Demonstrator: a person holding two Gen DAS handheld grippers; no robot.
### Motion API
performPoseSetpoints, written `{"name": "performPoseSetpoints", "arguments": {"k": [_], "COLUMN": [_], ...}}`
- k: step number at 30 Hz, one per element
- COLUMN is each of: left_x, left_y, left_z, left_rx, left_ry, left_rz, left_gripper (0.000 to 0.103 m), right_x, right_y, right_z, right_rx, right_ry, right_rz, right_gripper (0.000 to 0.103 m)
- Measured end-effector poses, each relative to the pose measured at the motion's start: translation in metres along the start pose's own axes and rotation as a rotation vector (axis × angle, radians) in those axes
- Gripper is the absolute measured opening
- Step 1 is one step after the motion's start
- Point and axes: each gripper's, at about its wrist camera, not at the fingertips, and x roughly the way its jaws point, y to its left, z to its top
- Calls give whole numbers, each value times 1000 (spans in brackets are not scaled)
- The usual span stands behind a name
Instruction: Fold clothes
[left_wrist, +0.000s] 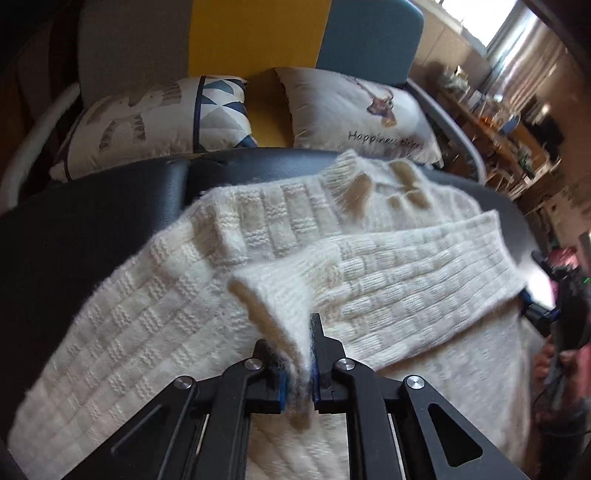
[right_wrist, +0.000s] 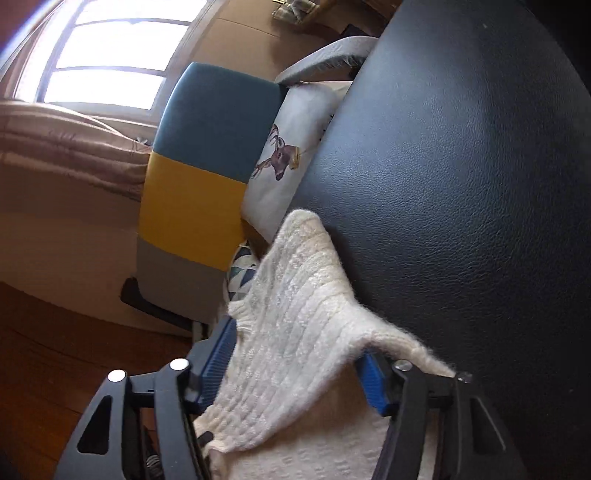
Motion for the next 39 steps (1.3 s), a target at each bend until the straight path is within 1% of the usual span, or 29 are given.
{"name": "performPoseSetpoints", "arguments": {"k": [1,2,3,4,5,6,8,10,11,13,14,16,18,20,22,23,24,25,26,27,29,30,32,34,37,39], "left_x": [8,14,14,9,6,2,-3,11,18,19,16,11,6,-4,-12,-16,-21,-29,-37,-43,-55,-54,-47,-36,-20,-9], "left_y": [1,3,5,8,11,14,20,27,31,38,38,39,40,42,52,59,65,72,78,78,78,68,40,12,-9,-24], "left_z": [-1,-2,-1,2,4,5,7,5,4,1,1,-1,-2,-3,-3,-4,-5,-8,-12,-17,-25,-28,-30,-30,-31,-31], "left_rx": [9,13,-5,-34,-60,-74,-101,-109,-118,-155,-162,-177,-190,-185,-204,-233,-264,-303,-338,-350,-365,-329,-245,-176,-123,-88], "left_ry": [17,29,15,-3,-20,-36,-61,-17,1,-28,-35,-49,-64,-86,-110,-116,-127,-156,-184,-208,-248,-244,-230,-203,-179,-163], "left_rz": [26,44,24,-19,-58,-85,-129,-75,-53,-81,-80,-76,-70,-41,3,19,34,41,39,-4,-82,-81,-68,-92,-78,-69], "left_gripper": [11,11,11,11,11,11,11,11,14,14,15,16,22,43,46,46,46,46,45,45,46,46,46,46,46,46], "right_x": [2,4,6,4,2,-1,-4,-4,-4,-3,-4,-6,-10,-14,-18,-21,-24,-26,-29,-36,-49,-57,-72,-84,-75,-54], "right_y": [-2,-6,-10,-14,-17,-21,-21,-20,-19,-17,-18,-19,-18,-19,-23,-24,-24,-25,-26,-27,-27,-23,-11,6,35,55], "right_z": [-2,-4,-7,-9,-10,-11,-12,-12,-12,-15,-15,-16,-17,-17,-16,-16,-16,-15,-15,-15,-16,-17,-19,-21,-18,-17], "right_rx": [-22,-33,-44,-54,-64,-74,-102,-133,-144,-172,-175,-174,-181,-176,-154,-144,-135,-125,-116,-117,-121,-156,-247,-357,-483,-594], "right_ry": [9,20,30,28,25,22,23,26,27,25,26,28,21,16,13,26,40,53,67,77,98,100,91,66,51,44], "right_rz": [-32,-58,-85,-96,-107,-118,-127,-140,-146,-163,-171,-182,-199,-206,-198,-186,-174,-162,-150,-146,-137,-150,-172,-190,-189,-227], "right_gripper": [44,36,26,21,14,12,11,9,9,8,5,4,4,4,4,4,7,9,12,18,18,21,21,21,21,21]}}
